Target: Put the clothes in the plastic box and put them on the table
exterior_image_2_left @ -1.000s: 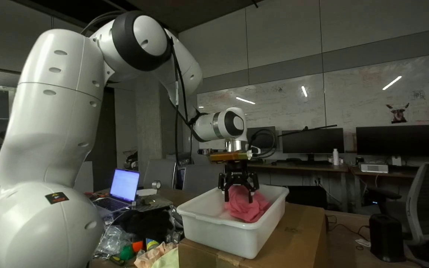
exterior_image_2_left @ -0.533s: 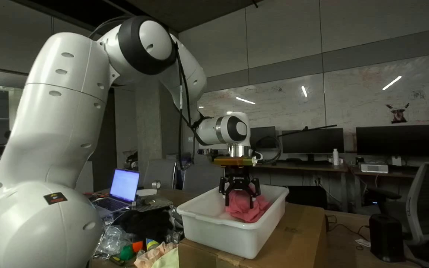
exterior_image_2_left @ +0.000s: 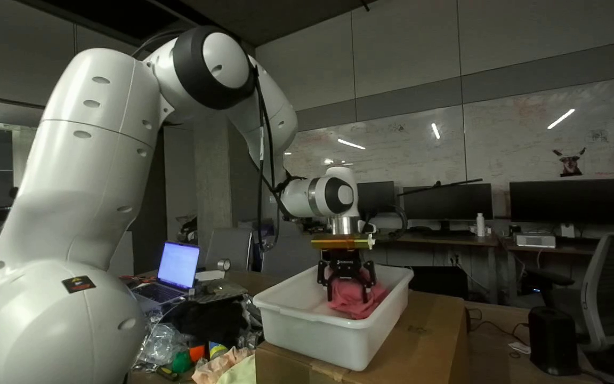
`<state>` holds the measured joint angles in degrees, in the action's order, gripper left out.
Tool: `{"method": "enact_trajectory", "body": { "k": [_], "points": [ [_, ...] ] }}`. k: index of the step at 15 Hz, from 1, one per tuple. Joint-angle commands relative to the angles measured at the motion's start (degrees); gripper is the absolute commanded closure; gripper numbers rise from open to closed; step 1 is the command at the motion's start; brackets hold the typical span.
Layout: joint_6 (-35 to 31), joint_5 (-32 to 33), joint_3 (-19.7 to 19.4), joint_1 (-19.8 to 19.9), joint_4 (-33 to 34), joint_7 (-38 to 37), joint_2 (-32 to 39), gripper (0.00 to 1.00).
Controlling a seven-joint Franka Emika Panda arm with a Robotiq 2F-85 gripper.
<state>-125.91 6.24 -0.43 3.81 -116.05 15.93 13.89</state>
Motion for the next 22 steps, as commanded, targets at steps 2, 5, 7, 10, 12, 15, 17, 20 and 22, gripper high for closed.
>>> {"method": "enact_trajectory", "body": {
  "k": [2, 5, 7, 10, 12, 15, 17, 20, 22],
  "points": [
    [-6.6, 1.8, -0.3, 0.0, -3.1, 2.0, 0.1, 0.00],
    [-8.5, 3.1, -0.4, -0.1, -4.6, 2.1, 0.2, 0.00],
    [-9.1, 3.7, -0.4, -0.1, -5.1, 2.1, 0.2, 0.03],
    [-9.2, 3.8, -0.4, -0.2, -5.2, 1.6, 0.1, 0.29],
    [-8.8, 4.1, -0.5, -0.3, -5.0, 1.0, 0.1, 0.47],
    [-8.9, 4.9, -0.6, -0.4, -5.2, 0.4, -0.4, 0.69],
    [-8.4, 4.3, -0.5, -0.4, -5.3, -0.2, -1.0, 0.84],
    [-6.9, 3.6, -0.8, -0.6, -6.0, -4.0, -3.6, 0.95],
    [-6.8, 5.0, -1.2, -1.4, -7.4, -9.6, -7.1, 0.92]
  ]
}}
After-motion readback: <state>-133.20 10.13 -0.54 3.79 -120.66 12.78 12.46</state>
